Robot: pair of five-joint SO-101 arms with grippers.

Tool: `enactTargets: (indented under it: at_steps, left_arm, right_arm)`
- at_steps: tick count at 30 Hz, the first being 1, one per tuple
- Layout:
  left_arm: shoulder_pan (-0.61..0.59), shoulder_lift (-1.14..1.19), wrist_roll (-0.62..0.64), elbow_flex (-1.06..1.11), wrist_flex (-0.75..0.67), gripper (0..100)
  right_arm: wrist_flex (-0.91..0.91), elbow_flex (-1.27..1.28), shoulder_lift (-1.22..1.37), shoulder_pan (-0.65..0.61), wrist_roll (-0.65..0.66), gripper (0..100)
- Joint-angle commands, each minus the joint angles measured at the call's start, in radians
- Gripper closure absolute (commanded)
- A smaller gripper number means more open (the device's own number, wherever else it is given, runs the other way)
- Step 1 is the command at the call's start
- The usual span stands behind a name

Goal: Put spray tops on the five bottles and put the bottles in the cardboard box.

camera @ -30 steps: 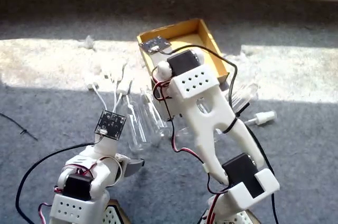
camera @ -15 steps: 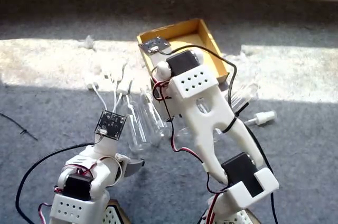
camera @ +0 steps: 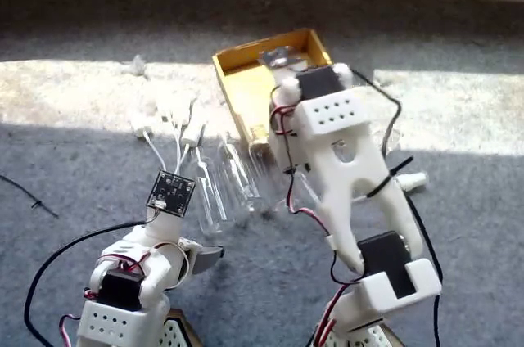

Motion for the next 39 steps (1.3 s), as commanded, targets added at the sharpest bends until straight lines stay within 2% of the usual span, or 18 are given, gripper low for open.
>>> enactTargets:
  at_steps: [1, 4, 8, 12, 17, 26, 29, 39]
  left_arm:
    - [0.013, -0.008, 0.009, 0.019, 0.003, 66]
    - [0.013, -0.008, 0.009, 0.019, 0.003, 66]
    - [0.013, -0.008, 0.009, 0.019, 0.003, 66]
    - [0.013, -0.008, 0.009, 0.019, 0.003, 66]
    - [0.013, -0.008, 0.009, 0.019, 0.003, 66]
    - [0.013, -0.008, 0.009, 0.019, 0.003, 66]
    - [0.013, -0.008, 0.009, 0.019, 0.003, 66]
    - [0.013, -0.008, 0.009, 0.019, 0.003, 66]
  right_arm:
    - [-0.019, -0.177, -0.016, 0.159, -0.002, 91.3]
    - [-0.031, -0.219, -0.016, 0.205, 0.009, 91.0]
    - [-0.096, -0.211, 0.004, 0.257, 0.103, 91.0]
    - [-0.165, -0.209, 0.139, 0.371, -0.043, 88.9]
    - [-0.180, -0.306, 0.302, 0.409, -0.192, 82.8]
    - [-0.176, -0.407, 0.440, 0.426, -0.299, 82.7]
    - [-0.223, -0.409, 0.481, 0.450, -0.334, 82.7]
    - [-0.263, -0.409, 0.501, 0.475, -0.347, 82.7]
